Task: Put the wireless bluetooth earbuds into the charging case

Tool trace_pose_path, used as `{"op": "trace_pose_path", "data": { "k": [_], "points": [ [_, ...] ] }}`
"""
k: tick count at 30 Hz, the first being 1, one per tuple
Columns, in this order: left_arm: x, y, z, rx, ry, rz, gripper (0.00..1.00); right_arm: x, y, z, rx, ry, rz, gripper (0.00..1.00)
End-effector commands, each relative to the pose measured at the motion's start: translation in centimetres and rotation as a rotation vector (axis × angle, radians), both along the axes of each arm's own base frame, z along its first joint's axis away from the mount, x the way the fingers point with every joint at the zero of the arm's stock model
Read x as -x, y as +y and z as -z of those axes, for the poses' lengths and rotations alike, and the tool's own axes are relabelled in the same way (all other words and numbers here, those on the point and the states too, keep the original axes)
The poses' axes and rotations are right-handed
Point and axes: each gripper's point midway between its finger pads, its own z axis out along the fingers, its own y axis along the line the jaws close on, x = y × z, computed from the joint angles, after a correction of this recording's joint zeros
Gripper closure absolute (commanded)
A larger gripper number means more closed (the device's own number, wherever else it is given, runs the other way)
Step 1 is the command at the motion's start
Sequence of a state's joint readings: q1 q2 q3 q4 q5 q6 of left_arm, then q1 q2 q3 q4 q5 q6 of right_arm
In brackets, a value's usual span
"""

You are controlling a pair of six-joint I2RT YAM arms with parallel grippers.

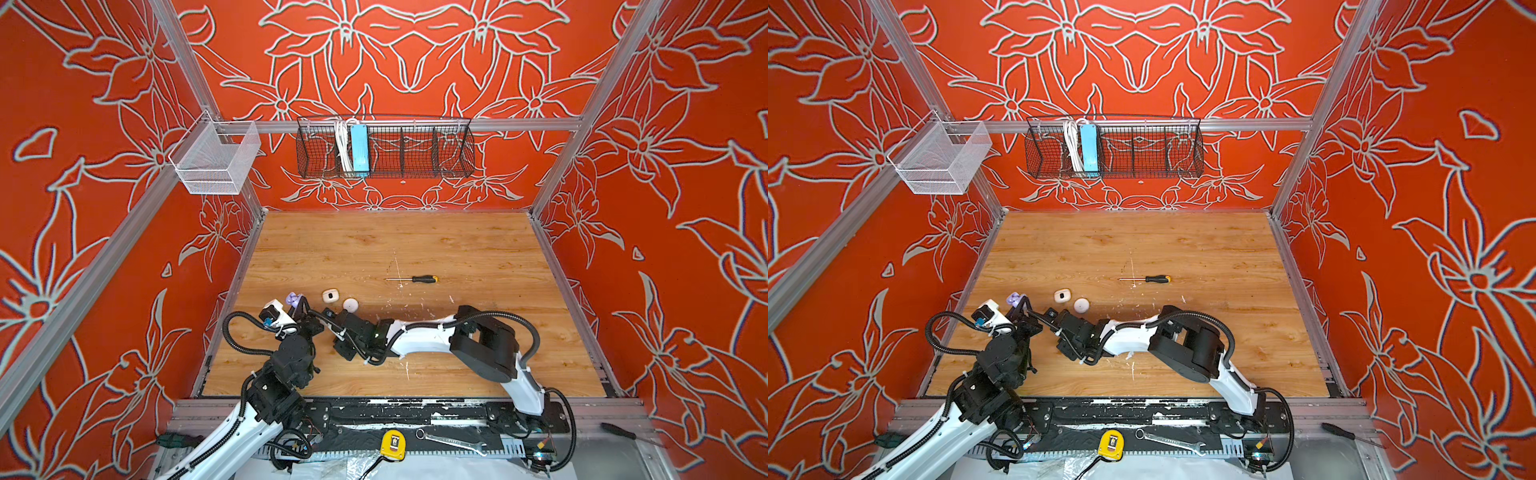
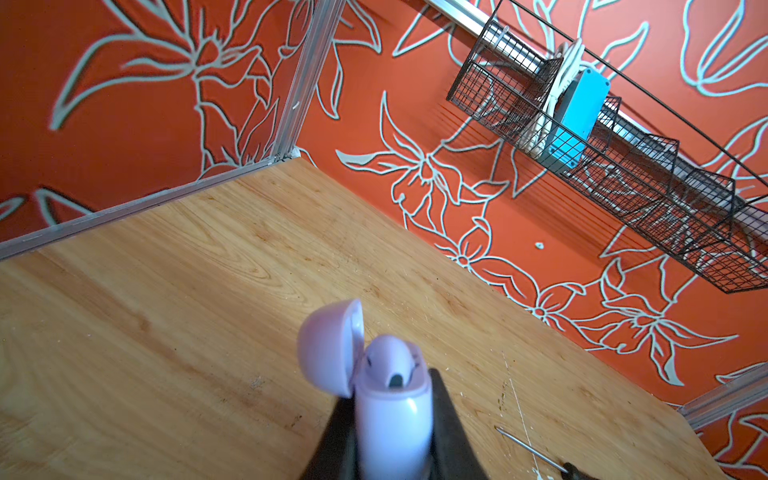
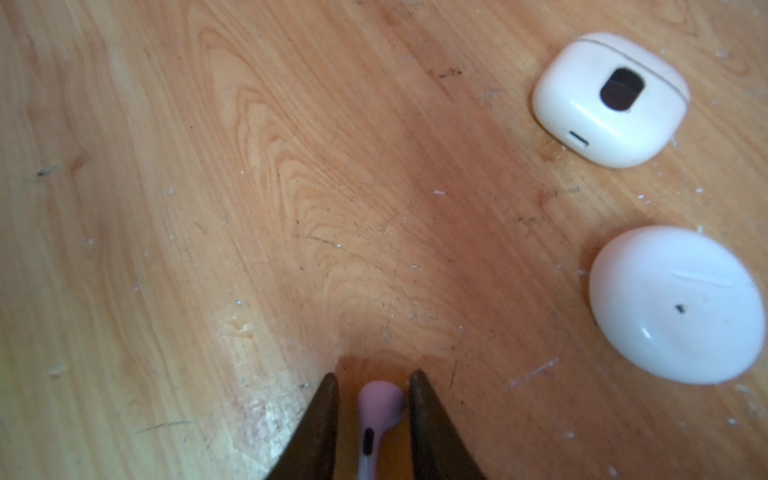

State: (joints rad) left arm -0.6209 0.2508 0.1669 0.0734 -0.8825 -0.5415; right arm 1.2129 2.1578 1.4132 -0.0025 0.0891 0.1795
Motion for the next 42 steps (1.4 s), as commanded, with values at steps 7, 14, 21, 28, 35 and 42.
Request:
{"op": "trace_pose_path", "data": {
  "k": [7,14,21,28,35,42],
  "points": [
    [-0.1,0.1,-0.3,0.013,-0.022,-0.008,1.00,1.0,-1.2,1.5,0.049,0.030,0.019,0.79],
    [-1.0,-4.6,-2.0,-0.140,-0.103,0.260,1.00,-0.7,-2.9,-4.6,-0.066,-0.063,0.156,0.82],
    [0.0,-11.0,-3.9,-0.350,-0.249,0.601,1.00,-2.1,-10.1,-15.2,-0.271,-0.220,0.387,0.84],
    [1.8,-14.0,-4.8,-0.424,-0.391,0.769,1.00,-0.1,-14.1,-23.7,-0.542,-0.290,0.454,0.84],
    [3.6,-15.6,-5.9,-0.472,-0.510,0.870,1.00,2.8,-13.3,-29.4,-0.807,-0.260,0.384,0.87],
    [5.0,-16.3,-6.7,-0.494,-0.587,0.925,1.00,3.8,-12.0,-31.1,-0.996,-0.200,0.372,0.87]
  ]
}}
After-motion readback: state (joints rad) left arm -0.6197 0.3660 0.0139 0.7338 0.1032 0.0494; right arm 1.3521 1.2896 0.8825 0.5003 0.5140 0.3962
